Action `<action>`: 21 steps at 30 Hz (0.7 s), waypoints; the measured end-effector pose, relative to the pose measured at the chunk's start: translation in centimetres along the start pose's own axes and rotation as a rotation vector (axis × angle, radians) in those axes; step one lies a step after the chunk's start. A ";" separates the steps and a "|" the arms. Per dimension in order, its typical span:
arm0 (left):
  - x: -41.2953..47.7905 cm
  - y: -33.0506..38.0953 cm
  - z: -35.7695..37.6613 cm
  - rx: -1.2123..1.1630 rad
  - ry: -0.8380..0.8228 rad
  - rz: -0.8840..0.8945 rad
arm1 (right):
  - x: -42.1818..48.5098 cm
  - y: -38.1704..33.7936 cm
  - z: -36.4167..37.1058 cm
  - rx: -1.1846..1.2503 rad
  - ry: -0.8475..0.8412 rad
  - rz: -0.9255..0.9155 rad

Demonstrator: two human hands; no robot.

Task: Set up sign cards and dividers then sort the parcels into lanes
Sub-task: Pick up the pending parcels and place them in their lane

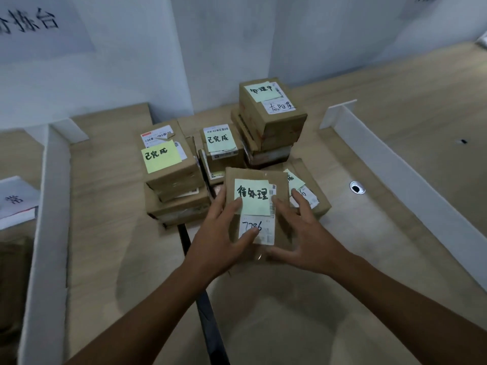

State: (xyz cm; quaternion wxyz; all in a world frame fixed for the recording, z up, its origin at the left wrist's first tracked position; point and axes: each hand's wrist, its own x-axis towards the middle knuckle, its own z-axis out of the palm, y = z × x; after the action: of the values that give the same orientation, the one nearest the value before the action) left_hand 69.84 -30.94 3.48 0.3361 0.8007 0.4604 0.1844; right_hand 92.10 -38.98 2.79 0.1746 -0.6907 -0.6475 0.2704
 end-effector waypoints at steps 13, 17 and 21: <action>-16.8 1.7 -4.5 0.005 0.130 -0.054 | -7.7 -13.2 2.0 -0.102 0.250 -0.033; -21.9 0.2 -7.0 -0.043 0.245 -0.095 | -8.8 -17.8 3.6 -0.166 0.194 -0.139; -27.0 -2.2 -11.5 -0.033 0.327 -0.124 | -9.4 -23.5 5.4 -0.191 0.101 -0.262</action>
State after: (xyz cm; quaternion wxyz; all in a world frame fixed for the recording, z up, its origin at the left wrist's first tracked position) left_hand 47.78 -49.20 10.47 0.2804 0.7245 0.5542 0.2989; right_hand 69.89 -46.49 13.76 0.1741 -0.6268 -0.7451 0.1474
